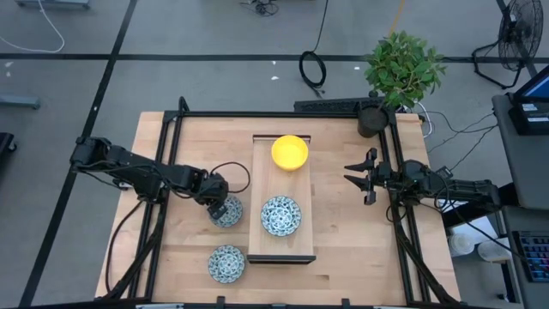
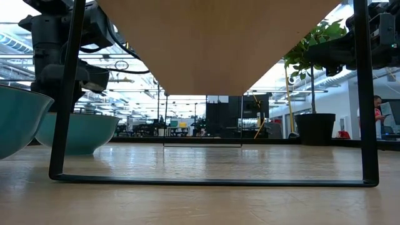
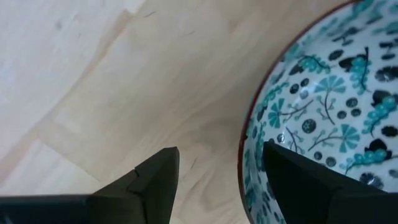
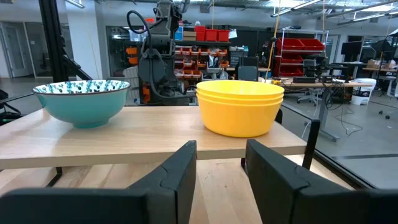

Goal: Pick & Place Mini bowls
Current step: Stack the bottom blue patterned bowl on top of the blue patterned bowl on the shelf, then stack the blue patterned bowl on top of the blue patterned bowl on the shelf

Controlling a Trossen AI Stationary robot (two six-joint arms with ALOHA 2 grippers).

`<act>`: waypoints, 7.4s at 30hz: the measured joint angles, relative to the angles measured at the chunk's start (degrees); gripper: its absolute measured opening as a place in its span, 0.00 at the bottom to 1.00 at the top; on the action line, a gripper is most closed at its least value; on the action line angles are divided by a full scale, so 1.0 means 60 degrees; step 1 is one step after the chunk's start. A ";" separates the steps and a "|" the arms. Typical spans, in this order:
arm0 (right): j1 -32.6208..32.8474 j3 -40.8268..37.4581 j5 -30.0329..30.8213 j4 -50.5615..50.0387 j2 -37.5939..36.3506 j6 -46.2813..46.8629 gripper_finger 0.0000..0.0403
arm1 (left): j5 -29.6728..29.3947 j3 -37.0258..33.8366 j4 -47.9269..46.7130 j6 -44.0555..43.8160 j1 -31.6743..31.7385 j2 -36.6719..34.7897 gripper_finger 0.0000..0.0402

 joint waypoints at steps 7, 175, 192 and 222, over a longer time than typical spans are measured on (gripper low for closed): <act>-0.0004 0.0000 -0.0002 0.0000 0.0004 0.0000 0.31 | -0.0006 0.0000 0.0007 0.1310 0.0000 0.0000 0.59; 0.0000 0.0004 0.0001 0.0004 0.0000 0.0000 0.31 | -0.0414 0.5453 -0.2553 -0.0565 -0.4728 0.2900 0.53; 0.0000 0.0003 0.0001 0.0004 0.0000 0.0000 0.31 | -0.0398 0.4969 -0.1728 -0.0115 -0.4773 0.2900 0.53; -0.0003 0.0003 0.0001 0.0000 0.0000 0.0000 0.31 | -0.0920 0.4280 -0.1640 -0.2525 -0.5168 0.2900 0.53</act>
